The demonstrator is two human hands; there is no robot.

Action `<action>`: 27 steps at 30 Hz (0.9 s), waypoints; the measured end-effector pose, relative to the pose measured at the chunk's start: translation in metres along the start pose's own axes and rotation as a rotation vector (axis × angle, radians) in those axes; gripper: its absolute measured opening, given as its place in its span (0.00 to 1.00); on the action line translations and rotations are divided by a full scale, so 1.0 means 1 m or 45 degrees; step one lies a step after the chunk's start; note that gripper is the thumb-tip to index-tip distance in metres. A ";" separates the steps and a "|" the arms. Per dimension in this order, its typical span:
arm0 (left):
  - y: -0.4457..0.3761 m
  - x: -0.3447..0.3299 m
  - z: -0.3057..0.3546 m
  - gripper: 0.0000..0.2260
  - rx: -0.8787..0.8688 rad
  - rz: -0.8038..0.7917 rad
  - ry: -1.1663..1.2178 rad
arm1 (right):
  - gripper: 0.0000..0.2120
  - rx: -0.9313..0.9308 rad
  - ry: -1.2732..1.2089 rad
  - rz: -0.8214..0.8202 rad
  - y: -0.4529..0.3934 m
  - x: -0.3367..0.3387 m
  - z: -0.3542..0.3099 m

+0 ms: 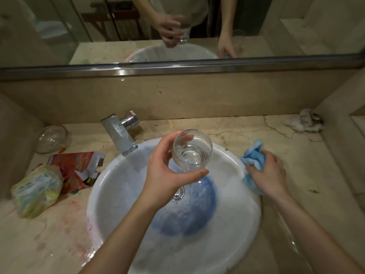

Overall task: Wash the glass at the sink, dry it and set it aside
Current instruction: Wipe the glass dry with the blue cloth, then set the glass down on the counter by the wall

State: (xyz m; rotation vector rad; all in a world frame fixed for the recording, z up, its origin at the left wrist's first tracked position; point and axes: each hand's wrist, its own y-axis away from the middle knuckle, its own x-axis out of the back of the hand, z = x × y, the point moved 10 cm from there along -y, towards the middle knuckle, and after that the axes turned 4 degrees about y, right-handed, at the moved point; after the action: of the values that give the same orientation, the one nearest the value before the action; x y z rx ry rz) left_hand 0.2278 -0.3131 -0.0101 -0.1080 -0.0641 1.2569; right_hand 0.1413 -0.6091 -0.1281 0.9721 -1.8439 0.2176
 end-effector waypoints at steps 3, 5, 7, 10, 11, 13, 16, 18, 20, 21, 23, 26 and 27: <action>-0.001 -0.011 0.003 0.35 -0.001 -0.015 -0.027 | 0.31 0.080 0.037 0.117 0.018 0.019 -0.016; -0.001 -0.022 0.004 0.35 0.000 -0.032 -0.050 | 0.29 0.242 -0.277 0.118 0.040 0.037 -0.044; -0.003 -0.038 0.007 0.35 -0.010 -0.053 -0.073 | 0.27 0.404 -0.677 -0.066 0.066 0.051 -0.079; -0.009 -0.071 0.012 0.34 -0.019 -0.119 -0.056 | 0.26 0.611 -0.927 -0.329 0.094 0.073 -0.114; -0.011 -0.084 0.015 0.33 -0.022 -0.151 -0.045 | 0.26 0.656 -0.940 -0.352 0.099 0.083 -0.118; -0.016 -0.111 0.021 0.33 -0.031 -0.215 -0.026 | 0.27 0.673 -0.939 -0.299 0.099 0.104 -0.114; -0.024 -0.150 0.034 0.34 -0.066 -0.285 -0.007 | 0.34 0.623 -0.888 -0.120 0.090 0.133 -0.091; -0.027 -0.178 0.042 0.34 -0.093 -0.339 -0.004 | 0.36 0.589 -0.861 0.007 0.084 0.153 -0.075; -0.029 -0.204 0.049 0.33 -0.114 -0.380 0.012 | 0.33 0.550 -0.867 0.100 0.079 0.171 -0.059; -0.030 -0.215 0.052 0.33 -0.122 -0.394 0.026 | 0.32 0.531 -0.876 0.135 0.076 0.180 -0.052; -0.031 -0.237 0.056 0.33 -0.132 -0.429 0.057 | 0.30 0.495 -0.885 0.204 0.073 0.198 -0.038; -0.031 -0.267 0.060 0.32 -0.122 -0.501 0.098 | 0.32 0.442 -0.899 0.310 0.069 0.219 -0.018; -0.031 -0.276 0.060 0.32 -0.121 -0.524 0.108 | 0.33 0.425 -0.901 0.342 0.067 0.224 -0.011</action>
State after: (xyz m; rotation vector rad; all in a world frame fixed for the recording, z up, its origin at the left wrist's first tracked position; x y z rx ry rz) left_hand 0.1660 -0.5828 0.0565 -0.2187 -0.0690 0.8376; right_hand 0.0618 -0.6762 0.0821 1.1134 -2.6544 0.3892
